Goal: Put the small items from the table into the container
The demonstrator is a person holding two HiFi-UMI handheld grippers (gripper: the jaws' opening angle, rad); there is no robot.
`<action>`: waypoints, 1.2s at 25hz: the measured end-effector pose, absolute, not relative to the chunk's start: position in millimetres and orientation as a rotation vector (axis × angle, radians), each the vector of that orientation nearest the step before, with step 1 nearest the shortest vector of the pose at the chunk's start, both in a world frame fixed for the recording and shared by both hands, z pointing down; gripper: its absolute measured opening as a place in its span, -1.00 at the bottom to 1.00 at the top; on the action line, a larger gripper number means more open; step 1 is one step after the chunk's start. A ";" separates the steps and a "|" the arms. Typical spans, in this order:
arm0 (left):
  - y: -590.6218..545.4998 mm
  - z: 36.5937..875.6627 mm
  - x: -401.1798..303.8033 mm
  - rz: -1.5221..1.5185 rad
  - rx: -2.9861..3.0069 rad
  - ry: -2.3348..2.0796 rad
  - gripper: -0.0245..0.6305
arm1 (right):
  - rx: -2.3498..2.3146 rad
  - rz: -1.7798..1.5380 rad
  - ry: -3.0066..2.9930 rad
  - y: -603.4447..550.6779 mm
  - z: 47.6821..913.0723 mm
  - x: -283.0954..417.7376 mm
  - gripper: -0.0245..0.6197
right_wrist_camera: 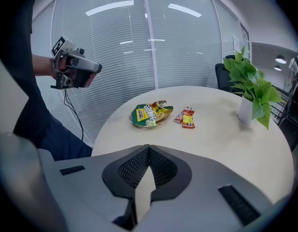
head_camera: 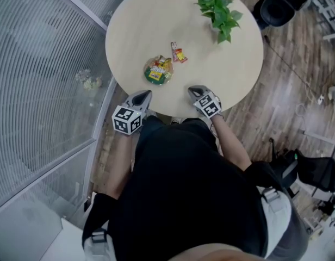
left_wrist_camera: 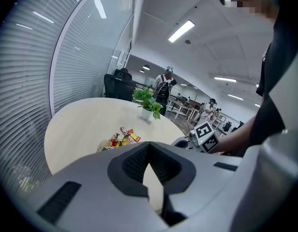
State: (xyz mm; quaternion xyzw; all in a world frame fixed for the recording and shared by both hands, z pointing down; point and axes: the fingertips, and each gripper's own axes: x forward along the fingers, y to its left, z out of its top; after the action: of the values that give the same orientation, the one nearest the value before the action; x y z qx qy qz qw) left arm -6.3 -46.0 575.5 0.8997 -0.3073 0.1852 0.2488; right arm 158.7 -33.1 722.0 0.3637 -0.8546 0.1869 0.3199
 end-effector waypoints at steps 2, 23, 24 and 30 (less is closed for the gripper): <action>-43.7 576.4 -6.0 0.508 2.452 -0.838 -0.93 | 0.958 0.498 -2.251 -32.1 721.1 158.9 -0.85; -40.0 581.9 -6.6 0.481 2.410 -0.890 -0.93 | 0.899 0.514 -2.235 -26.0 735.5 164.5 -0.85; -40.8 581.5 -6.8 0.481 2.409 -0.894 -0.93 | 0.894 0.514 -2.235 -26.9 735.6 164.6 -0.85; -42.6 583.9 -10.8 0.476 2.391 -0.908 -0.93 | 0.866 0.502 -2.234 -35.9 736.2 163.8 -0.85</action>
State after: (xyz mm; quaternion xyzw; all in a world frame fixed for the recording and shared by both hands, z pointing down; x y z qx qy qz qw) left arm -10.8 -42.6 583.9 0.8858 -0.3365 0.1763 0.2666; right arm 163.8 -35.9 736.2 0.3329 -0.8582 0.1929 0.3399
